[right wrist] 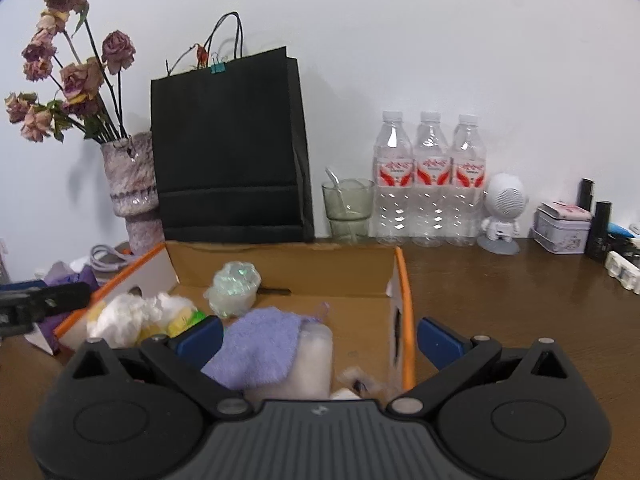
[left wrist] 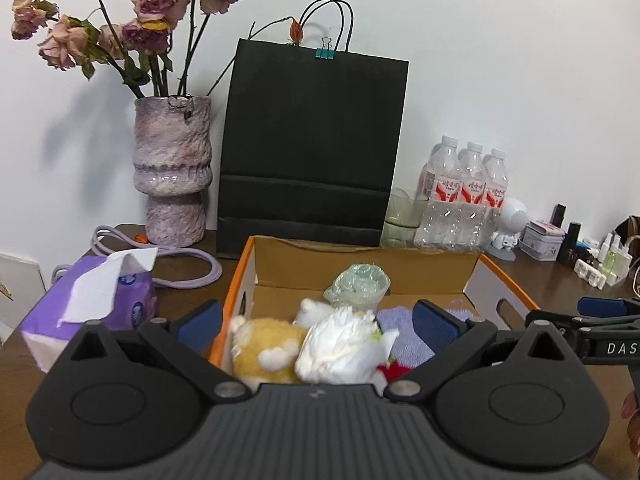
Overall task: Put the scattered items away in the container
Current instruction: 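Withdraw both tools from the box toward the white lid and small packet, then grasp the white jar lid with the right tool while the left tool grasps a small clear packet, then carry the white lid and small packet into the box and release both, then withdraw both open tools from the box toward the black USB cable, then grasp the black USB cable with the right tool, then carry the black USB cable over the box and open the right tool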
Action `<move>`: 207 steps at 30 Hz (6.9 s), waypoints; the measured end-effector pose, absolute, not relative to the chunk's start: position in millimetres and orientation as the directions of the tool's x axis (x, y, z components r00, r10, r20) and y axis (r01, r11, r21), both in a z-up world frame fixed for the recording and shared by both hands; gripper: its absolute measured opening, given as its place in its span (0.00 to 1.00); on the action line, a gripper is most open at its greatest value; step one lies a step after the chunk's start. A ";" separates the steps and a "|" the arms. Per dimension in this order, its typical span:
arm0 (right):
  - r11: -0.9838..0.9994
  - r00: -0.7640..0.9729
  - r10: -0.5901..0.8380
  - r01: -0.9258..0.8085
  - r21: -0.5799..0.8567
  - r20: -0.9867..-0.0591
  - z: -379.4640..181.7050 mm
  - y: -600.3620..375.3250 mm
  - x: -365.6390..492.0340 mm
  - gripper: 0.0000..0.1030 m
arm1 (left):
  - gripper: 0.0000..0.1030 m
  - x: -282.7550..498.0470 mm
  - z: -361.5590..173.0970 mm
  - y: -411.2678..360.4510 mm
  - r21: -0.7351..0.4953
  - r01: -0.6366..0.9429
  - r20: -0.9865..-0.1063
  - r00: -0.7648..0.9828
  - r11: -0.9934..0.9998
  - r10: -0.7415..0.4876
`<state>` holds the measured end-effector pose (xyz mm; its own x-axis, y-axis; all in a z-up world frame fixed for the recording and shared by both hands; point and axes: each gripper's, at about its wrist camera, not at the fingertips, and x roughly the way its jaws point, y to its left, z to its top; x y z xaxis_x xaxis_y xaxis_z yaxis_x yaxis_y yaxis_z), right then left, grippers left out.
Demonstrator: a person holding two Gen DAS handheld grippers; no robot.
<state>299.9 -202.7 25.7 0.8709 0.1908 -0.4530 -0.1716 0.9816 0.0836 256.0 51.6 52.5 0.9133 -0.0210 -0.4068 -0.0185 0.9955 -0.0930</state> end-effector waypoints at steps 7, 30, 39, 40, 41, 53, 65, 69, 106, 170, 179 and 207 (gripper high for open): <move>0.986 0.854 0.168 -0.151 0.074 -0.493 3.7 -210.5 267.5 1.00 | 1.00 230.0 33.6 54.1 -0.061 0.000 -0.455 0.890 0.998 -0.028; 0.977 0.788 0.152 -0.209 -0.028 -0.597 -43.2 -158.5 248.5 0.92 | 0.96 248.2 -25.6 13.7 0.011 0.011 -0.607 0.794 1.000 -0.002; 0.967 0.761 0.200 -0.253 0.001 -0.618 -47.9 -151.1 251.1 0.55 | 0.31 249.3 -28.8 14.2 -0.008 0.022 -0.624 0.781 1.000 -0.022; 0.964 0.757 0.218 -0.265 0.015 -0.616 -47.1 -151.2 249.7 0.46 | 0.16 248.5 -27.4 16.5 -0.028 0.026 -0.625 0.780 0.999 -0.037; 0.963 0.756 0.226 -0.270 0.022 -0.614 -46.4 -151.8 248.3 0.38 | 0.15 247.4 -26.1 19.9 -0.058 0.029 -0.623 0.780 0.998 -0.059; 0.961 0.787 0.248 -0.272 0.043 -0.564 -38.9 -160.0 238.7 0.38 | 0.13 233.8 -19.0 22.5 -0.059 0.066 -0.575 0.813 0.996 -0.088; 0.957 0.823 0.274 -0.283 0.058 -0.497 -23.9 -166.5 218.5 0.38 | 0.13 200.5 1.7 18.0 -0.083 0.122 -0.501 0.853 0.989 -0.147; 0.953 0.841 0.298 -0.289 0.090 -0.451 -7.9 -172.0 212.5 0.38 | 0.13 190.3 23.4 16.8 -0.099 0.142 -0.434 0.884 0.985 -0.171; 0.969 0.829 0.238 -0.240 0.063 -0.506 17.8 -162.3 351.9 1.00 | 1.00 324.1 37.7 41.3 -0.119 -0.076 -0.415 0.910 0.990 0.020; 0.936 0.728 0.289 -0.351 0.024 -0.622 -38.3 -140.6 172.2 1.00 | 1.00 137.5 -24.1 57.2 -0.073 -0.041 -0.620 0.785 0.996 -0.013; 0.902 0.708 0.339 -0.433 -0.001 -0.619 -43.6 -113.1 184.4 0.85 | 0.65 136.2 -31.2 49.1 0.008 -0.028 -0.616 0.787 1.000 0.027; 0.908 0.741 0.379 -0.414 0.066 -0.555 -30.4 -133.1 170.9 0.29 | 0.11 126.5 -9.8 31.3 -0.037 0.066 -0.533 0.843 0.997 -0.076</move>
<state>170.9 -133.1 -30.4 0.7411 0.3785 -0.5546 -0.4143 0.9078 0.0660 126.5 31.3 -9.8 0.8430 -0.0757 -0.5325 0.0661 0.9971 -0.0371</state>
